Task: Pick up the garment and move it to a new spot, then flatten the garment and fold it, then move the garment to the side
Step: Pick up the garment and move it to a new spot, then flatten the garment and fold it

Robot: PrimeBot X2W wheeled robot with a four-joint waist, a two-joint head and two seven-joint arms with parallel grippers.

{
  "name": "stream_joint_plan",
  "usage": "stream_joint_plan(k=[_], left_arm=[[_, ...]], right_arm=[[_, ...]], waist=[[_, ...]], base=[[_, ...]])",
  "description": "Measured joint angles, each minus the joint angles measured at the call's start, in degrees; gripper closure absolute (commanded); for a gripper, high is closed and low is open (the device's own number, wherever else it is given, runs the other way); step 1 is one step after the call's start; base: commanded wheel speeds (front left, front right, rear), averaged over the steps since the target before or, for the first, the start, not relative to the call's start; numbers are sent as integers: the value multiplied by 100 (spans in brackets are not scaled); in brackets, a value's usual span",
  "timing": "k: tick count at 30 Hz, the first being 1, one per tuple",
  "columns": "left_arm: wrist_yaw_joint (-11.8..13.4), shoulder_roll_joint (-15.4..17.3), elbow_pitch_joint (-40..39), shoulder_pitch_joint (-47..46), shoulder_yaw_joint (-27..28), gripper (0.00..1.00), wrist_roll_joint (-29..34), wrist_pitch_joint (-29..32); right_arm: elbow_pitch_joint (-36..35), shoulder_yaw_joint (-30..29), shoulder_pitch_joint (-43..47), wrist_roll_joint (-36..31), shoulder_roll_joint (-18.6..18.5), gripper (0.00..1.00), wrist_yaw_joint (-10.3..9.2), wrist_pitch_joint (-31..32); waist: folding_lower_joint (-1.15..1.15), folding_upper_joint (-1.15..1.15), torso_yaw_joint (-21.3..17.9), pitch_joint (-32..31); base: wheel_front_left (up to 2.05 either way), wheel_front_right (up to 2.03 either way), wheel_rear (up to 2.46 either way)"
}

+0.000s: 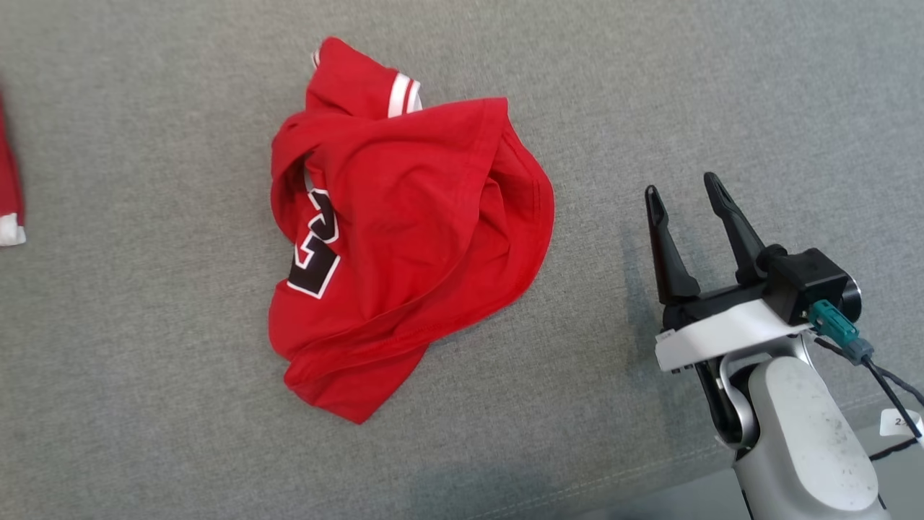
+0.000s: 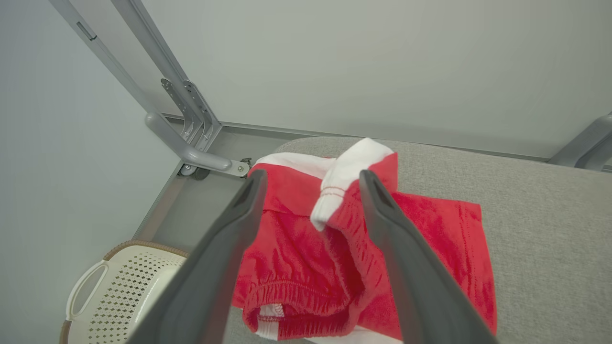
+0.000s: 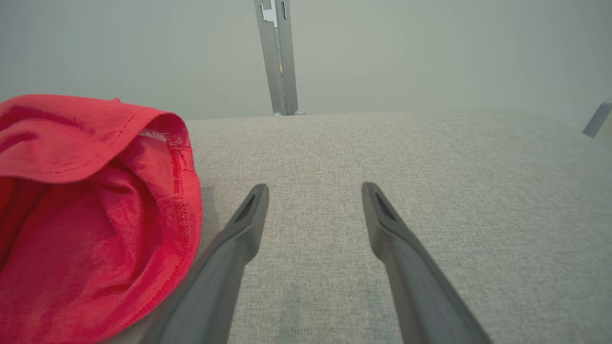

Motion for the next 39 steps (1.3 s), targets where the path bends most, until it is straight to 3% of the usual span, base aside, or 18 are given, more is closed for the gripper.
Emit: stream_joint_plan(k=[6, 10, 14, 21, 24, 30, 39], left_arm=[[-337, -35, -503, 94, 66, 0, -155, -312], [-438, -358, -1109, 461, -30, 0, -266, -466], [-283, -984, -1922, 998, -390, 0, -275, -500], [350, -2202, -3287, 1841, -1395, 0, -99, -449], [441, -2574, -3422, 1939, -1767, 0, 57, -445], [361, -3119, -3289, 2032, -2405, 0, 190, -472], [243, -3326, -3050, 2113, -2804, 0, 258, -426]], right_arm=[[12, -74, 224, -103, 0, 0, 0, 0], [21, -124, 403, -172, -2, 0, 0, -1], [21, -136, 528, -252, -1, 0, 0, -1], [-4, -119, 623, -324, -1, 0, 0, 0], [-20, -81, 627, -322, -1, 0, 0, 0], [-27, -126, 658, -293, -2, 0, 0, 0], [-70, -201, 748, -258, -3, 0, 0, -1]], waist=[[0, 0, 114, -454], [0, 0, 179, -776], [0, 0, 229, -1061], [-1, 0, 171, -1341], [-1, 0, 51, -1354], [-1, 0, -253, -1278], [-1, 0, -455, -1083]], base=[[0, 0, 0], [0, 0, 0], [0, 0, 0], [0, 0, 0], [0, 0, 0], [0, 0, 0], [0, 0, 0]])
